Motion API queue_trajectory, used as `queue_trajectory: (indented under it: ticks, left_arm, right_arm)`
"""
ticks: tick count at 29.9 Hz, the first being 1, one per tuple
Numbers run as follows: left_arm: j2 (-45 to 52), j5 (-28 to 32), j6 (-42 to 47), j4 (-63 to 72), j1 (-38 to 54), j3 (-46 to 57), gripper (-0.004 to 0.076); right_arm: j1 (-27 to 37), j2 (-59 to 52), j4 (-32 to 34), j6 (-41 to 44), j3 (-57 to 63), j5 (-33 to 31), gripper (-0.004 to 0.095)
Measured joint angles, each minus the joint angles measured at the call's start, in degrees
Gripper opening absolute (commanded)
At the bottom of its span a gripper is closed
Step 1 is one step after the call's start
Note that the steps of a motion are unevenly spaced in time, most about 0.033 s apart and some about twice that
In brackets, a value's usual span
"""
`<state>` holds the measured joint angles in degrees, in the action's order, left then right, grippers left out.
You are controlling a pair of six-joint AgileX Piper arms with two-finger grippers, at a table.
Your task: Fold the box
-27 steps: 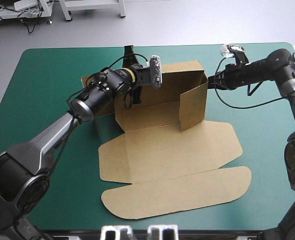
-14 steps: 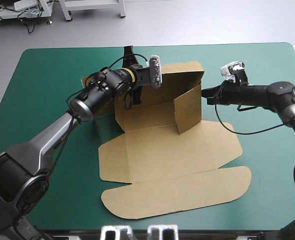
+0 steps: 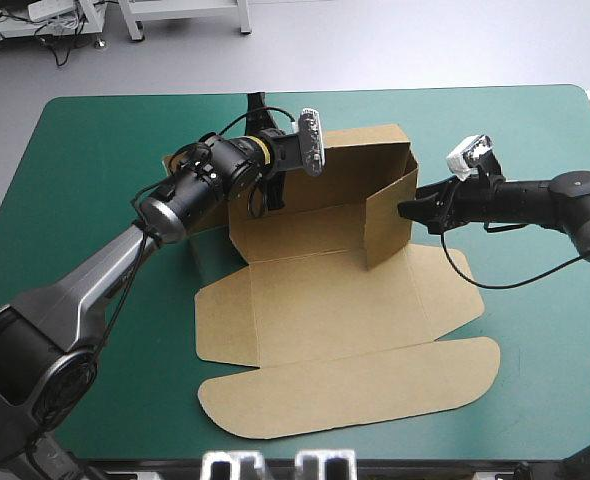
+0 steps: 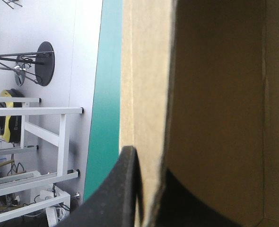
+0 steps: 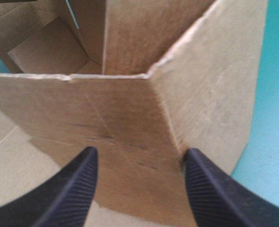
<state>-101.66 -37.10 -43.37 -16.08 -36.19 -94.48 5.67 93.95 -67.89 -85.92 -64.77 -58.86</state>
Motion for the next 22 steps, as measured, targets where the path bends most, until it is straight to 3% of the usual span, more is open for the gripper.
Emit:
queue_trajectory:
  ticks: [3, 8, 15, 22]
  left_arm:
    - [-0.17, -0.98, 0.09, -0.02, -0.30, -0.11, -0.0010]
    - [-1.46, -1.62, 0.38, -1.19, -0.83, -0.66, -0.0010]
    - [-4.05, 0.55, 8.80, -6.89, -1.00, -0.93, -0.0010]
    - [-5.02, 0.71, 6.51, -8.20, -1.02, -1.25, -0.0010]
  right_arm:
    - [-1.42, 0.00, 0.63, -1.37, -0.09, -0.23, 0.0724]
    - [-4.81, 0.00, 1.02, -2.38, -0.09, 4.52, 0.0724]
    - [-5.42, -0.25, 1.24, -2.38, -1.07, 7.03, 0.0724]
    - [-5.03, -0.70, 0.85, -2.38, -2.74, 7.76, 0.0724]
